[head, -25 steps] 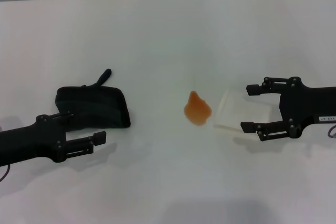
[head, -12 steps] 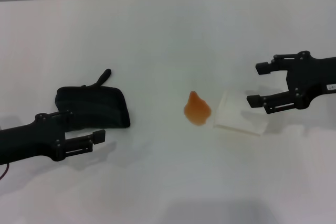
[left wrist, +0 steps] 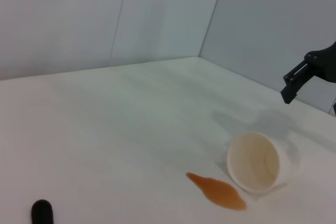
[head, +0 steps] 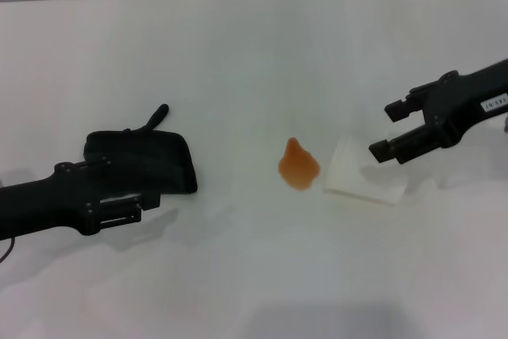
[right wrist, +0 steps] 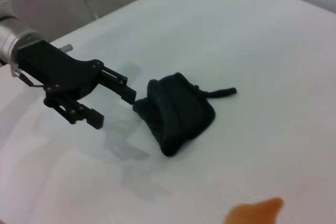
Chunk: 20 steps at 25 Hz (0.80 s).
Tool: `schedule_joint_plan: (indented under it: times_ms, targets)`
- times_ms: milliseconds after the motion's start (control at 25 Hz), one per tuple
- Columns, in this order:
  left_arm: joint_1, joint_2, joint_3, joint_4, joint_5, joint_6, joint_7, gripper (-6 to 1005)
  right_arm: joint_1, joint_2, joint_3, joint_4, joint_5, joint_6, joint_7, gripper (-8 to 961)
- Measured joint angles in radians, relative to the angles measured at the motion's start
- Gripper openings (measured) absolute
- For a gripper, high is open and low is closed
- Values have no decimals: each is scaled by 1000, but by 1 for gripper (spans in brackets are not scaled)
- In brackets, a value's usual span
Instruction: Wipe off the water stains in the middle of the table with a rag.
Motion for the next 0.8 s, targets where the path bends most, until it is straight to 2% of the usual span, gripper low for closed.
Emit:
schedule_joint_plan:
  times_ms: [80, 240, 520, 800]
  targets:
    - [-3, 0, 0, 0, 2, -1, 0, 755, 25, 1, -1, 6, -48, -1, 36, 837]
    - [-5, 0, 0, -1, 2, -1, 0, 755, 50, 18, -2, 26, -128, 16, 56, 837]
    - [-17, -5, 0, -1, 2, -1, 0, 754, 47, 26, -19, 51, -195, 38, 59, 836]
    - [-21, -7, 0, -1, 4, -1, -3, 755, 44, 27, -82, 65, -196, 65, 57, 836]
